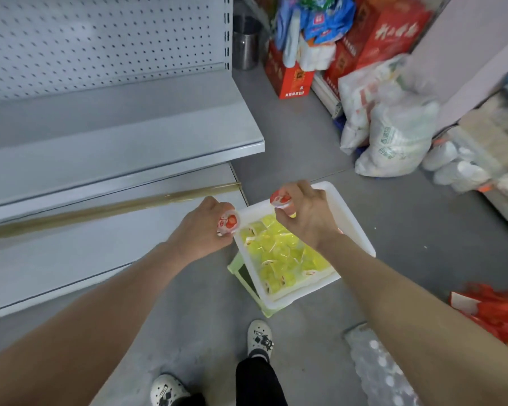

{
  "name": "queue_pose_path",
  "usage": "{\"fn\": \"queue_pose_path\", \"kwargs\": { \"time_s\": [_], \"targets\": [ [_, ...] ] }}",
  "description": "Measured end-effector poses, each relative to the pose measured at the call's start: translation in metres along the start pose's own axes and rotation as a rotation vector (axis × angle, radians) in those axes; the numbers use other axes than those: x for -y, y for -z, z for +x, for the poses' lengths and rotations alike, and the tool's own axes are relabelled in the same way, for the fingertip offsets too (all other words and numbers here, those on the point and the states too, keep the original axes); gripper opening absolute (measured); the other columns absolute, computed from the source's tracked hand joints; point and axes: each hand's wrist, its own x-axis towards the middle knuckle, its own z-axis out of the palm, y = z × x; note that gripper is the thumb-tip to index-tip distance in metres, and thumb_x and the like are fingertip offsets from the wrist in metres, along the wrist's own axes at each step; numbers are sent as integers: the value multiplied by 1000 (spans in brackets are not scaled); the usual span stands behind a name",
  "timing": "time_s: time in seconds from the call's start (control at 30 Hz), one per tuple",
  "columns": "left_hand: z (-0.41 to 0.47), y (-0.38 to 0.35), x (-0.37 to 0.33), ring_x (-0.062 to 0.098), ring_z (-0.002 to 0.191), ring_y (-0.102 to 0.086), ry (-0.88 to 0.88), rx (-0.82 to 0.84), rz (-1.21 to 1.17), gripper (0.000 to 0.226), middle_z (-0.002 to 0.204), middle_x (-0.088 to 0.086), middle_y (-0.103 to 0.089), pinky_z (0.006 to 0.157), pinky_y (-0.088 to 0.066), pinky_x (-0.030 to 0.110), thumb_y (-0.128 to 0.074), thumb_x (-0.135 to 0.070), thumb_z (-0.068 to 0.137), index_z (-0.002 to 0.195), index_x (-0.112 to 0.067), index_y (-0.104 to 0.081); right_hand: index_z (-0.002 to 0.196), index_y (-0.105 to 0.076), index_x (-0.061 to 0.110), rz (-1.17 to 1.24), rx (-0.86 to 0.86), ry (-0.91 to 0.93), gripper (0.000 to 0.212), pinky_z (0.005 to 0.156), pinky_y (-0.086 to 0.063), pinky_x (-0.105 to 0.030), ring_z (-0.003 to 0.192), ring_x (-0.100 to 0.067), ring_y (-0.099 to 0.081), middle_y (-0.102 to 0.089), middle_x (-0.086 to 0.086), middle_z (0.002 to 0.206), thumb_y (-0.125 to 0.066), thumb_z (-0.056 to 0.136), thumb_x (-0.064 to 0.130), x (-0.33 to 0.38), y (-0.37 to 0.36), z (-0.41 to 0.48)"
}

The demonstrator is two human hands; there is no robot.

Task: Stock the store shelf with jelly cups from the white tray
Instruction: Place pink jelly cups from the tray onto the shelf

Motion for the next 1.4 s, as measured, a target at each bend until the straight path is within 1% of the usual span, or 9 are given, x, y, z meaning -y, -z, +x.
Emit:
{"fn": "queue_pose_path", "kwargs": {
  "time_s": [0.23, 0.47, 0.67, 0.8, 0.93, 1.0, 1.1, 1.2, 1.4],
  "targets": [
    [-70, 104, 47, 14, 93, -61, -10, -92, 96, 23, 95, -11, -63, 76, -44, 25, -62, -47, 77, 96, -34, -59, 97, -58, 19, -21, -124, 199, 25, 73, -43, -38, 80, -26, -60, -60, 1, 90, -62, 77, 35, 139, 28, 45],
    [-147, 214, 94, 22, 97, -56, 8, -320, 165, 44, 104, 2, -60, 77, -38, 27, -65, -41, 82, 121, -21, -59, 97, -60, 19, -29, -248, 425, 32, 78, -36, -37, 85, -25, -55, -60, 4, 88, -62, 79, 46, 276, 54, 91],
    [-194, 290, 126, 20, 102, -51, 56, -497, 181, 45, 104, -3, -62, 83, -40, 29, -66, -49, 81, 119, -25, -60, 93, -58, 17, -5, -335, 550, 33, 85, -36, -40, 92, -24, -52, -61, 5, 86, -66, 79, 46, 373, 78, 135],
    [-209, 331, 138, 19, 95, -54, 59, -604, 145, 39, 96, -3, -66, 75, -33, 26, -70, -49, 79, 107, -22, -66, 92, -56, 17, 44, -349, 611, 33, 85, -32, -37, 94, -22, -50, -59, 7, 86, -63, 80, 47, 421, 94, 171],
    [-208, 368, 153, 9, 87, -53, 90, -695, 119, 35, 91, -13, -64, 67, -38, 25, -69, -57, 76, 98, -30, -65, 91, -52, 20, 109, -314, 582, 31, 94, -35, -43, 96, -24, -49, -60, 7, 88, -58, 78, 47, 458, 105, 211],
    [-202, 385, 163, 9, 86, -55, 100, -723, 103, 39, 90, -13, -64, 70, -44, 27, -65, -63, 74, 96, -31, -64, 89, -50, 22, 119, -287, 556, 27, 93, -38, -46, 98, -26, -50, -63, 5, 91, -60, 76, 44, 475, 108, 231],
    [-195, 410, 173, 12, 93, -58, 121, -788, 60, 41, 97, -11, -66, 77, -48, 29, -70, -57, 75, 107, -31, -64, 90, -52, 23, 146, -225, 530, 25, 80, -32, -35, 98, -25, -50, -62, 6, 92, -66, 76, 38, 498, 110, 262],
    [-186, 431, 179, 14, 100, -57, 172, -840, 19, 54, 103, -7, -64, 81, -45, 26, -75, -51, 75, 121, -27, -59, 94, -55, 22, 132, -172, 509, 27, 79, -31, -34, 101, -26, -48, -63, 3, 92, -68, 77, 39, 515, 108, 295],
    [-163, 460, 201, 15, 93, -60, 220, -886, 13, 47, 96, -9, -65, 77, -46, 29, -74, -53, 74, 106, -28, -51, 92, -57, 27, -39, -65, 455, 28, 85, -30, -38, 110, -26, -46, -57, 2, 87, -66, 78, 50, 534, 87, 348]
  ]
}}
